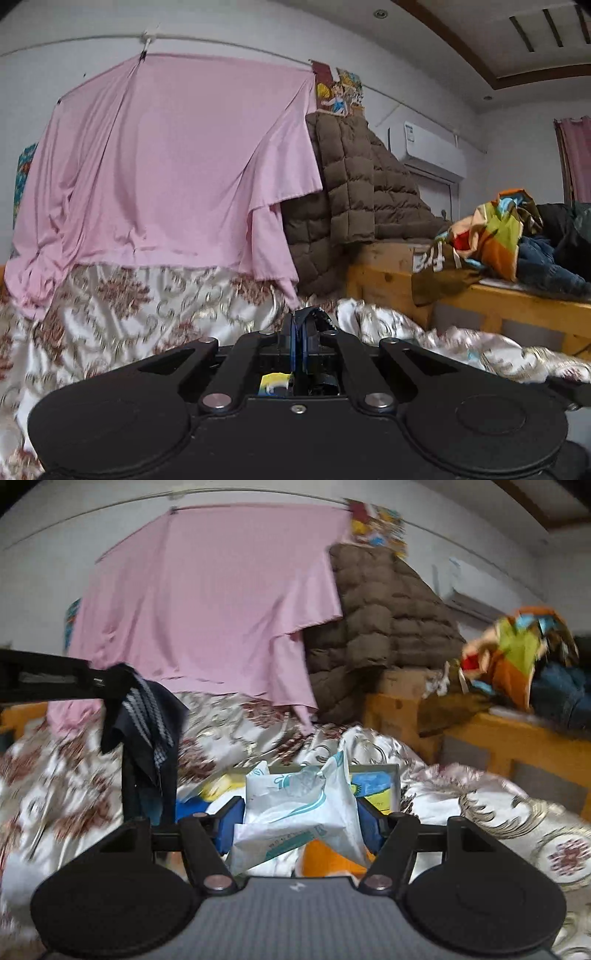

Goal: Organize soft objects
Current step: 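Lift the sock and plastic bag and carry both over the tray, then open the left tool to drop the sock into the tray while the right tool releases the bag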

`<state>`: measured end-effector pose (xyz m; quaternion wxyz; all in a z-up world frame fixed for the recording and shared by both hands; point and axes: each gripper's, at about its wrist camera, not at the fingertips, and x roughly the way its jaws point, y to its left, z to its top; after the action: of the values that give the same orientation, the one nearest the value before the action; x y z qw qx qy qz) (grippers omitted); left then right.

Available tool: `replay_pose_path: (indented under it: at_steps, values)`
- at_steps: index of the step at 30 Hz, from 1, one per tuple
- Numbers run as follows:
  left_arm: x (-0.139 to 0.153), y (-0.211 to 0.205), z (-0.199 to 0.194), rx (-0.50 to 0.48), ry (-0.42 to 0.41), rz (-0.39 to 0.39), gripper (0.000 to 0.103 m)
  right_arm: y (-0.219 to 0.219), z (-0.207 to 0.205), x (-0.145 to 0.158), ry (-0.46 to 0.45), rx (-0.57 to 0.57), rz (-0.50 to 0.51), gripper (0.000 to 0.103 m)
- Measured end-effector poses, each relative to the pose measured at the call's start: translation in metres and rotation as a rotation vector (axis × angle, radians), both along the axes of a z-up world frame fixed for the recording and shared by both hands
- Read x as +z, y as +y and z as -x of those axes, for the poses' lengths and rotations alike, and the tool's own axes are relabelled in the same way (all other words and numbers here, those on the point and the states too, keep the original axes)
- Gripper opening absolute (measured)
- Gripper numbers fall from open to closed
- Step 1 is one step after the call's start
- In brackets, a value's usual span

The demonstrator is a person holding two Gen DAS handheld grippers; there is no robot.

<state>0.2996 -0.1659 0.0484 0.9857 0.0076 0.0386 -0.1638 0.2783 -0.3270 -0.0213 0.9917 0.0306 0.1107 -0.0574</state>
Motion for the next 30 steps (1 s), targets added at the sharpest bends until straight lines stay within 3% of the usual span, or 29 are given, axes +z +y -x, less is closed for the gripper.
replay_pose_path:
  at_steps: [5,10,18,30]
  values:
    - [0.013,-0.024,-0.039,0.001,-0.010,0.021,0.002,-0.022,-0.035,-0.014,0.012,-0.017,-0.055,0.068]
    - [0.005,-0.056,-0.076,-0.006,0.019,0.026,0.002,-0.046,-0.058,-0.026,0.021,-0.040,-0.116,0.069]
    - [-0.031,-0.089,-0.114,-0.008,0.122,0.020,0.003,-0.070,-0.084,-0.030,0.026,-0.051,-0.192,0.069]
    - [-0.076,-0.075,-0.145,0.050,0.322,0.003,0.005,-0.071,-0.111,-0.044,0.124,-0.021,-0.212,0.074]
